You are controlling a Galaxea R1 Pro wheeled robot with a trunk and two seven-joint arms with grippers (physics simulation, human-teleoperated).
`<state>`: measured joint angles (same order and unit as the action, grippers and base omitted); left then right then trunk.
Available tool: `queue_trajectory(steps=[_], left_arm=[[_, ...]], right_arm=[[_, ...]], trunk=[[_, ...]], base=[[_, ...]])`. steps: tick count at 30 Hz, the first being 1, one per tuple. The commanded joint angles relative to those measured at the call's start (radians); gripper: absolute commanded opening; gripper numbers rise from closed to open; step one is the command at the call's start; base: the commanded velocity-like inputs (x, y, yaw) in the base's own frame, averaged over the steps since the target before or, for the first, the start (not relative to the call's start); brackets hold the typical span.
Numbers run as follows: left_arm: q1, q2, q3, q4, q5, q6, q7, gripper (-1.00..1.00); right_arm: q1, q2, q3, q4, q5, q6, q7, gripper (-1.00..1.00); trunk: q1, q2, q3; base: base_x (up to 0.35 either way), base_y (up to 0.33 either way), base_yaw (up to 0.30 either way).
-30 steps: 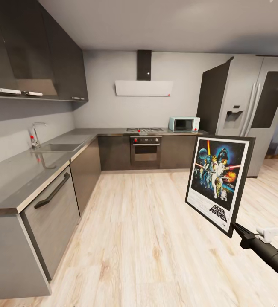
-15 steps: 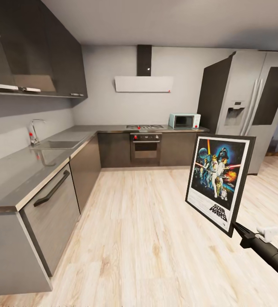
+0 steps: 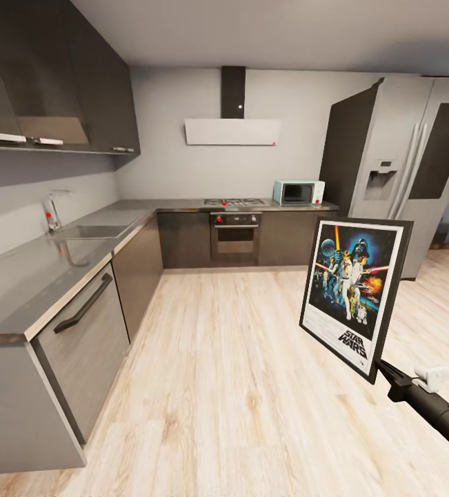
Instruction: Pick up the poster from the kitchen countertop and hang it on one of the wall nails in the kitchen.
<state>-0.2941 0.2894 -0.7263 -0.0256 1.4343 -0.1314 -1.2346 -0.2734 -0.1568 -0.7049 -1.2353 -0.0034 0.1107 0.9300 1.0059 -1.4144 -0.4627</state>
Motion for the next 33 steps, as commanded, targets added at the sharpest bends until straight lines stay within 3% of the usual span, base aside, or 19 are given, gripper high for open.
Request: queue_trajectory(steps=[1, 33], left_arm=[[0.0, 0.0, -0.008, 0.0, 0.006, -0.01, 0.0, 1.0], [0.0, 0.0, -0.007, 0.0, 0.008, -0.006, 0.005, 1.0]], right_arm=[[-0.001, 0.0, -0.002, -0.001, -0.003, 0.012, 0.007, -1.0], [-0.001, 0.002, -0.002, -0.001, -0.003, 0.012, 0.006, -1.0]], trunk=[[0.0, -0.001, -0.001], [-0.123, 0.223, 0.099]], base=[[0.0, 0.0, 0.0], [0.0, 0.0, 0.0]])
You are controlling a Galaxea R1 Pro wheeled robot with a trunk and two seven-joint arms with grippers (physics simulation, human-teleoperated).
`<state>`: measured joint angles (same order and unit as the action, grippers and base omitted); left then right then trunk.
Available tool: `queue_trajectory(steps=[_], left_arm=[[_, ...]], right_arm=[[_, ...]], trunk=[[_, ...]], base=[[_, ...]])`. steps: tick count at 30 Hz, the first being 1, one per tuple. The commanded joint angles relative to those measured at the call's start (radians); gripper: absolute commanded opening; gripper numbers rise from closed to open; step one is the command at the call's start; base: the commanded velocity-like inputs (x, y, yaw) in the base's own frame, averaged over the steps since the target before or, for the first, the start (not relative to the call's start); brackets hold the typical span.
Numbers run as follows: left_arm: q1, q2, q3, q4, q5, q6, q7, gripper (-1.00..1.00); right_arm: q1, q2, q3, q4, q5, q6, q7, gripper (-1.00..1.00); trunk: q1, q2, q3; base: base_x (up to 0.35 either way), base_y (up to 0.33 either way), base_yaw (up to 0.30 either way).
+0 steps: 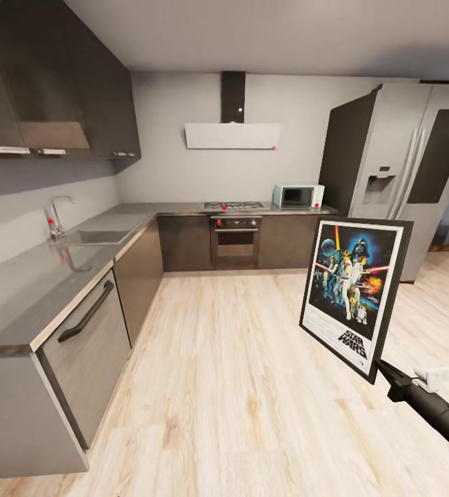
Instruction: Pick up the poster from the kitchen countertop and hang it on one of the wall nails in the kitchen.
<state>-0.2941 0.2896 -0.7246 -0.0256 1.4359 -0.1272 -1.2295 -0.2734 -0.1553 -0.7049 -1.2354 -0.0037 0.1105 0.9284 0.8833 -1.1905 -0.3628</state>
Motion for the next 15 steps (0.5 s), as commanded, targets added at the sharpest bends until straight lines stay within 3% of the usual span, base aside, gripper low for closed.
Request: queue_trajectory(steps=[1, 15], left_arm=[[0.0, 0.0, -0.009, 0.0, 0.006, -0.01, 0.001, 1.0], [0.0, 0.002, -0.009, 0.0, 0.006, -0.008, 0.011, 1.0]], right_arm=[[-0.001, 0.0, -0.002, -0.001, -0.002, 0.012, 0.007, -1.0], [-0.001, 0.0, -0.002, -0.001, -0.002, 0.011, 0.007, -1.0]], trunk=[[-0.004, 0.007, 0.002], [-0.058, 0.105, 0.046]], base=[[0.0, 0.0, 0.0], [0.0, 0.0, 0.0]])
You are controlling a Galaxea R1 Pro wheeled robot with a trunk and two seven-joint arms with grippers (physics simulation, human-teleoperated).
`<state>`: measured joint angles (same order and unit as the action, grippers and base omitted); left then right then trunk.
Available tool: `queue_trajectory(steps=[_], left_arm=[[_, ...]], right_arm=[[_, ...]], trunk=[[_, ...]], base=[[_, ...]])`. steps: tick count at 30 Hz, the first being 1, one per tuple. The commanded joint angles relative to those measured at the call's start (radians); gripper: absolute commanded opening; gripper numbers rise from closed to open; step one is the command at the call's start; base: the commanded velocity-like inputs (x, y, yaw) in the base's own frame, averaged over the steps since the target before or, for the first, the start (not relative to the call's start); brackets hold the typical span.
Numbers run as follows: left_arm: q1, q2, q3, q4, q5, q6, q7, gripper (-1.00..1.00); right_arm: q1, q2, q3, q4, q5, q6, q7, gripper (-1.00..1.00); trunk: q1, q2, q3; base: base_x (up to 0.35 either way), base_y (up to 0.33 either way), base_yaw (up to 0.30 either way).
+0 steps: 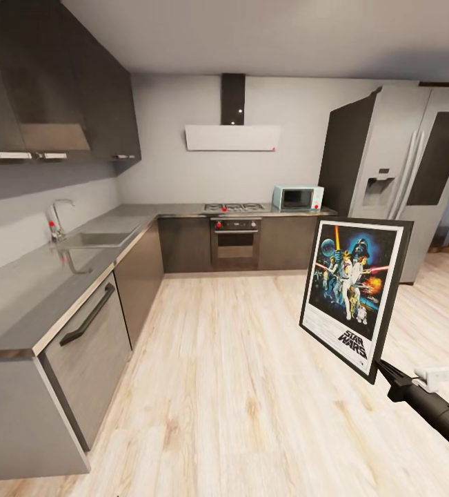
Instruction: Pick up the poster from the kitchen countertop and hang it on one of the wall nails in the kitchen.
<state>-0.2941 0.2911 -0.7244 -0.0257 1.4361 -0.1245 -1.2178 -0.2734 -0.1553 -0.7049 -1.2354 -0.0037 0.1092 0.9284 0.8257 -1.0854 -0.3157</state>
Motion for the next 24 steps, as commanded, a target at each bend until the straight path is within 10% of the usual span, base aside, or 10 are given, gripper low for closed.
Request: queue_trajectory(steps=[1, 24], left_arm=[[0.0, 0.0, -0.008, 0.0, 0.006, -0.01, 0.0, 1.0], [0.0, 0.0, -0.009, 0.0, 0.006, -0.011, 0.0, 1.0]], right_arm=[[-0.001, 0.0, -0.002, -0.001, -0.002, 0.012, 0.007, -1.0], [-0.001, 0.0, -0.002, -0.005, -0.002, 0.012, 0.007, -1.0]], trunk=[[-0.004, 0.006, 0.002], [-0.092, 0.167, 0.074]], base=[[0.0, 0.0, 0.0], [0.0, 0.0, 0.0]])
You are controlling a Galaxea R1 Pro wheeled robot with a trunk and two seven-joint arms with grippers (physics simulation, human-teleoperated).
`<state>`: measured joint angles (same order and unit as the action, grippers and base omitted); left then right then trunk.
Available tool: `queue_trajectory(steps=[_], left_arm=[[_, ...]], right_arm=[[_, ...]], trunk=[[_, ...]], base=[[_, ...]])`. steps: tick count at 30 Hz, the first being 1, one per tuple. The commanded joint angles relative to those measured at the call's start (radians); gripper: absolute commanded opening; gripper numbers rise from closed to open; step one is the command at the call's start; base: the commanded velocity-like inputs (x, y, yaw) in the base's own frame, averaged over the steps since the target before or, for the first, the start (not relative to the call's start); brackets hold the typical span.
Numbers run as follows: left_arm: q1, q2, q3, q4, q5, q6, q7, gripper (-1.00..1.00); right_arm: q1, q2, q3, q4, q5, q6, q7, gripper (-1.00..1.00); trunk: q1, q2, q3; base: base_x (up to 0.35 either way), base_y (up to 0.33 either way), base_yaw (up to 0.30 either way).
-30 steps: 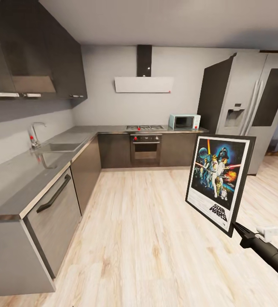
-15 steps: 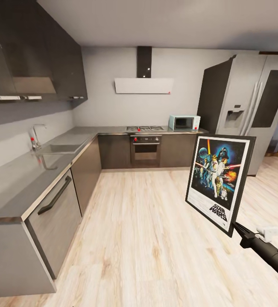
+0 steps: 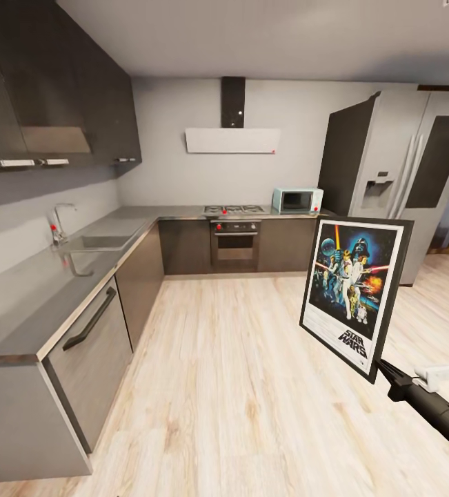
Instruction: Pick up the poster from the kitchen countertop and hang it on one of the wall nails in the kitchen.
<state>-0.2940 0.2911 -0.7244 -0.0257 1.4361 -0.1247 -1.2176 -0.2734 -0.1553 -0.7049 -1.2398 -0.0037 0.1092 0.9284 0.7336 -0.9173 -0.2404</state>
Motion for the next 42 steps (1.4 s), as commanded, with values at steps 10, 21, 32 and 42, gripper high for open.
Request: queue_trajectory(steps=[10, 21, 32, 42], left_arm=[[-0.001, 0.0, -0.009, 0.0, 0.006, -0.01, 0.0, 1.0], [-0.001, 0.0, -0.009, 0.0, 0.006, -0.01, 0.0, 1.0], [-0.001, 0.0, -0.009, 0.0, 0.006, -0.01, 0.0, 1.0], [-0.001, 0.0, -0.009, 0.0, 0.006, -0.01, 0.0, 1.0]], right_arm=[[-0.001, 0.0, -0.002, -0.001, -0.002, 0.012, 0.007, -1.0], [-0.001, 0.0, -0.002, -0.001, -0.002, 0.012, 0.007, -1.0], [-0.001, 0.0, -0.002, -0.001, -0.002, 0.012, 0.007, -1.0], [-0.001, 0.0, -0.002, -0.002, -0.002, 0.012, 0.008, -1.0]], trunk=[[-0.038, 0.069, 0.03], [-0.08, 0.146, 0.065], [-0.123, 0.223, 0.099], [-0.161, 0.293, 0.13]], base=[[0.0, 0.0, 0.0], [0.0, 0.0, 0.0], [0.0, 0.0, 0.0], [0.0, 0.0, 0.0]])
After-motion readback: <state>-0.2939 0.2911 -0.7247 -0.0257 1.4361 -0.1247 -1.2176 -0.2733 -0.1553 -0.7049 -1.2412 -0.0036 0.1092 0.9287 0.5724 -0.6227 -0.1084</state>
